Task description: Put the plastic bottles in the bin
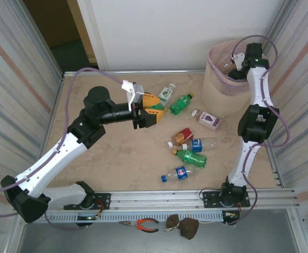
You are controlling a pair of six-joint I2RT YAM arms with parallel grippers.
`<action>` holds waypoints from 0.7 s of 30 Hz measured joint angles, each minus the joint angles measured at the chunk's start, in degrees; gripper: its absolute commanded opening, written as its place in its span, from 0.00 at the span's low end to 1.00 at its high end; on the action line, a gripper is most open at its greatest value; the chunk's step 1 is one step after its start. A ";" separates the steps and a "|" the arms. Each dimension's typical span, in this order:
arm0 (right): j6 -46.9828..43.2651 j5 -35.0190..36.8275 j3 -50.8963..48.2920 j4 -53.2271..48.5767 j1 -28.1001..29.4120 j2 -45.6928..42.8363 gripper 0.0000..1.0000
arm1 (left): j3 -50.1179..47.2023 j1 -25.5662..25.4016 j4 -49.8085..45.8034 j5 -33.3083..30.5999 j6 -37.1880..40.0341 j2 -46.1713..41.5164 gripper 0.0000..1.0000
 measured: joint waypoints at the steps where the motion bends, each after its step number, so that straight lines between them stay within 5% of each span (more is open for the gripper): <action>1: 0.00 0.02 -0.02 -0.13 0.11 -0.37 0.93 | 0.00 0.00 -0.26 -0.04 0.07 0.00 0.61; 10: 0.00 0.44 -0.02 -1.14 1.42 -7.26 0.95 | 0.02 1.73 -6.40 -1.55 3.19 0.00 0.61; 21: 0.00 0.42 -0.02 -2.03 3.89 -15.41 0.95 | 2.10 10.19 -15.39 -0.96 9.01 3.37 0.61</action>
